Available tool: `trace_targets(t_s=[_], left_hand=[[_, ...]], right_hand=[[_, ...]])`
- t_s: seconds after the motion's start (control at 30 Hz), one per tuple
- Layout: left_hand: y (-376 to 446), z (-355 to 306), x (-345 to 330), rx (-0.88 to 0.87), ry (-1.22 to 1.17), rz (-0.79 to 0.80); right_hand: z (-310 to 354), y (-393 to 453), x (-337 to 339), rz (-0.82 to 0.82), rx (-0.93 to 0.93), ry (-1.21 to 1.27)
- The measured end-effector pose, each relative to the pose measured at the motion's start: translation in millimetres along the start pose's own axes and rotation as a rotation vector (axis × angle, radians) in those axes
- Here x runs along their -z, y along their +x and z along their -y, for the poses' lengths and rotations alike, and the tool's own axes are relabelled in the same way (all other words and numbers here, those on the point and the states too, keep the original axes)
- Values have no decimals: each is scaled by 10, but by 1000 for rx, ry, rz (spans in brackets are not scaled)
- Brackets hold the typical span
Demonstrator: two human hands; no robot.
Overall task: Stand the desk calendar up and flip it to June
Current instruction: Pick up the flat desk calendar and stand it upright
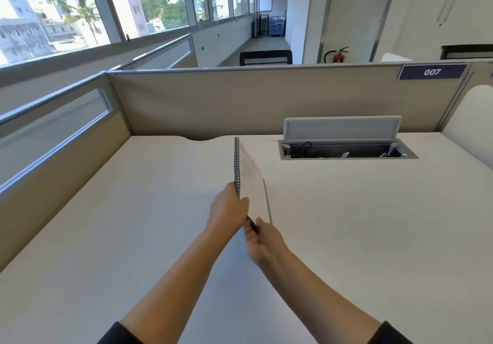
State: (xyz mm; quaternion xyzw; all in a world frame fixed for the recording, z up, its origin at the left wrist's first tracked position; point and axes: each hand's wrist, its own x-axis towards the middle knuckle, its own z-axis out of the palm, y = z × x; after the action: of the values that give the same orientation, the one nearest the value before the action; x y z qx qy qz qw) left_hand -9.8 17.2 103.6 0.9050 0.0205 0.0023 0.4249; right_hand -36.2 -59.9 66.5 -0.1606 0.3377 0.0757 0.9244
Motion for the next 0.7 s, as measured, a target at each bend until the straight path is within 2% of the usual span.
trace_targets(t_s=[0.13, 0.2, 0.27, 0.33, 0.37, 0.43, 0.5, 0.57, 0.7], left_hand=[[266, 106, 316, -67, 188, -48], [379, 130, 435, -129, 257, -39], [515, 167, 553, -210, 332, -20], [644, 158, 646, -267, 386, 10], [709, 159, 706, -284, 400, 30], [835, 187, 815, -311, 425, 66], [928, 245, 871, -317, 435, 86], [991, 331, 876, -300, 367, 97], [1037, 476, 751, -292, 137, 39]], right_hand=[[-205, 9, -37, 28, -176, -234], [-241, -1, -26, 46, -275, -484], [-225, 23, -8, 73, -255, -778], [-84, 70, 26, 60, -96, -1018], [7, 117, 36, 23, 39, -1098], [229, 179, 20, -116, 344, -1179], [443, 228, 16, -245, 573, -1225], [600, 281, -2, -317, 667, -1260], [697, 346, -102, -245, 724, -1326]])
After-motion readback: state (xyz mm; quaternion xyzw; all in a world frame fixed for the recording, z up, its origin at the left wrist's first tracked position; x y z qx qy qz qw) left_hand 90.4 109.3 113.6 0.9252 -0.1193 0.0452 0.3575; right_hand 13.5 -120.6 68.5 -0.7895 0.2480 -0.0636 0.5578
